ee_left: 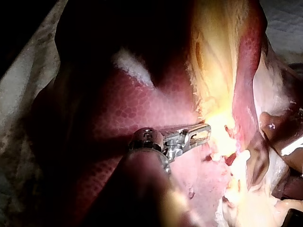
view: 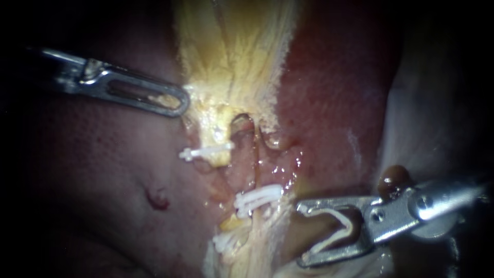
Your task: Clipping third clip right tube
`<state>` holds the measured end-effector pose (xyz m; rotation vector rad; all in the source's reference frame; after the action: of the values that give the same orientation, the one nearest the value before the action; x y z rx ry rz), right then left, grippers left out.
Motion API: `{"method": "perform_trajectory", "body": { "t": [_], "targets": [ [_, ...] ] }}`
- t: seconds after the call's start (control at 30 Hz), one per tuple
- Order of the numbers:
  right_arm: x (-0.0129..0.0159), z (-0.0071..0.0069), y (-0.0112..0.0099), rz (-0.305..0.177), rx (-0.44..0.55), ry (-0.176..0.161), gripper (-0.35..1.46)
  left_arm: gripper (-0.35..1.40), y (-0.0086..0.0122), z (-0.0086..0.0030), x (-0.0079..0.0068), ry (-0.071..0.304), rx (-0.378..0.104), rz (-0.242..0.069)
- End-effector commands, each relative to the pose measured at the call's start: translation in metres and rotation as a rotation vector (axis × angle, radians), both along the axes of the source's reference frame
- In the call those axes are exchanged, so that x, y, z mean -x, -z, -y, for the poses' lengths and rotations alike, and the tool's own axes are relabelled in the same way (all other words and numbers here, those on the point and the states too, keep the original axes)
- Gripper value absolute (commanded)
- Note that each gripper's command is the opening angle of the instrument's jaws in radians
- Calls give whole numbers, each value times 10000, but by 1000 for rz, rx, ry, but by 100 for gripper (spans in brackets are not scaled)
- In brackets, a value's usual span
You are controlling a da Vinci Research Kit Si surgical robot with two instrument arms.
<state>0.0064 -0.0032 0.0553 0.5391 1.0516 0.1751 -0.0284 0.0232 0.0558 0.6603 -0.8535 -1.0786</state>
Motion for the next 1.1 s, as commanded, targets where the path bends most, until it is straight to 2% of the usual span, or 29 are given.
{"method": "perform_trajectory", "body": {
  "t": [0.03,0.13,0.4,0.53,0.83,0.97,1.1],
  "targets": [
    [0,0,0,0,0,0,50,-35,4,-3,-4,12,1,-1],
    [0,0,0,0,0,0,50,-35,6,-7,-8,22,-4,1],
    [-2,-2,-2,0,5,0,50,-35,3,-4,-7,23,-2,-1],
    [-8,-7,-7,6,-2,-9,50,-35,2,-3,-7,24,-1,-1],
    [-32,-32,-37,29,-5,-41,50,-35,1,-2,-6,25,0,-2],
    [-42,-46,-58,41,-44,-79,50,-35,1,-2,-5,25,0,-2],
    [-53,-61,-81,42,-82,-81,50,-35,1,-2,-5,25,0,-2]
  ]
}}
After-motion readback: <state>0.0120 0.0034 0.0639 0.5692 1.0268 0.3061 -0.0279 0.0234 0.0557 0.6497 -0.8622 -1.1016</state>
